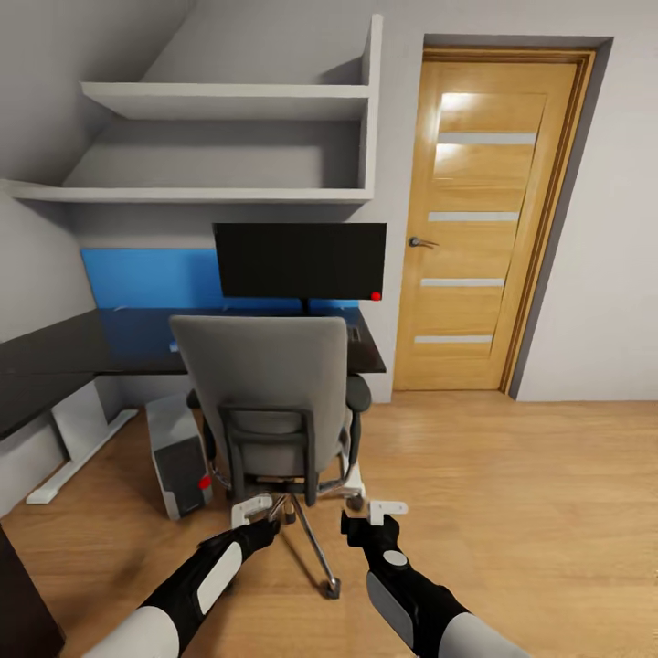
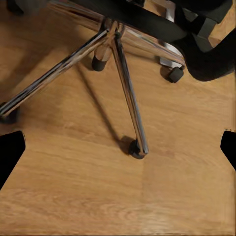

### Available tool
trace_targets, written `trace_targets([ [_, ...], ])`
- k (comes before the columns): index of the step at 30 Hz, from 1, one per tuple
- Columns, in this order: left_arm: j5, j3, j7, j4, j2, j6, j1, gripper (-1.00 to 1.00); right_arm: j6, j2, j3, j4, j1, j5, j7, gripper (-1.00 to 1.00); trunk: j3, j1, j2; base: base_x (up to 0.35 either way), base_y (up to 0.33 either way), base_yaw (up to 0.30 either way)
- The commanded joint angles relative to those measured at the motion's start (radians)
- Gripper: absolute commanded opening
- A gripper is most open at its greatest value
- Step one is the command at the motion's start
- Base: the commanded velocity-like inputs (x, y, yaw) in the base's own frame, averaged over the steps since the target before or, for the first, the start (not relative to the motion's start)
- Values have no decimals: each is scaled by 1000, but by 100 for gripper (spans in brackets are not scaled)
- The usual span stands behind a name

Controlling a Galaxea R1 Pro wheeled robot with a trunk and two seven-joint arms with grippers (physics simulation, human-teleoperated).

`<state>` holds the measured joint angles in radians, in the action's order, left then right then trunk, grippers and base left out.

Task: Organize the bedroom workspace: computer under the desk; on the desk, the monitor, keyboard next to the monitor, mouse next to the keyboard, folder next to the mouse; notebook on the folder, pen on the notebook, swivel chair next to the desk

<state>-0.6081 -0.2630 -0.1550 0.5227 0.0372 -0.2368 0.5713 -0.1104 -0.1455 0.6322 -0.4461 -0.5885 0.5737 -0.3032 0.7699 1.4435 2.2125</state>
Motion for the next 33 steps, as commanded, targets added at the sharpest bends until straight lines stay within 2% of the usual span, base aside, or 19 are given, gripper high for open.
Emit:
trace_targets([
  [1, -11, -6, -9, 2, -1, -3, 1, 100, -6, 1, 8, 0, -1, 11, -6, 100, 1, -1, 1, -288, -185, 100],
  [6, -10, -2, -14, 2, -2, -3, -2, 100, 3, 20, 7, -26, -2, 13, -7, 100, 1, -1, 1, -260, -220, 178],
  [11, -9, -1, -17, 2, -2, -3, -4, 100, 7, 27, 6, -58, -2, 13, -10, 100, 1, -1, 1, -130, -287, 225],
  [20, -9, 1, -17, 2, -4, -3, -17, 100, 9, 32, 5, -73, -3, 14, -15, 100, 1, -1, 1, 35, -325, 242],
  [23, -9, 1, -17, 2, -6, -4, -26, 100, 12, 44, 0, -76, -4, 15, -15, 100, 1, -1, 1, 81, -286, 232],
  [26, -12, 3, -17, 2, -11, -16, -37, 100, 57, 72, -18, -93, -4, 21, -16, 100, 1, -1, 1, 39, -134, 120],
  [29, -37, 4, -18, 2, -16, -39, -45, 100, 145, 103, -37, -134, -1, 25, -16, 100, 1, -1, 1, 20, -69, 61],
  [30, -52, 4, -19, 2, -19, -48, -52, 100, 184, 117, -46, -150, -1, 27, -16, 100, -2, -5, -6, 12, -43, 39],
  [31, -80, 4, -24, 6, -30, -61, -68, 100, 274, 149, -69, -182, 1, 33, -15, 100, -5, -8, -13, 8, -28, 25],
  [33, -100, 4, -31, 15, -45, -70, -87, 100, 373, 178, -105, -215, 2, 41, -14, 100, -12, -16, -27, 6, -20, 18],
])
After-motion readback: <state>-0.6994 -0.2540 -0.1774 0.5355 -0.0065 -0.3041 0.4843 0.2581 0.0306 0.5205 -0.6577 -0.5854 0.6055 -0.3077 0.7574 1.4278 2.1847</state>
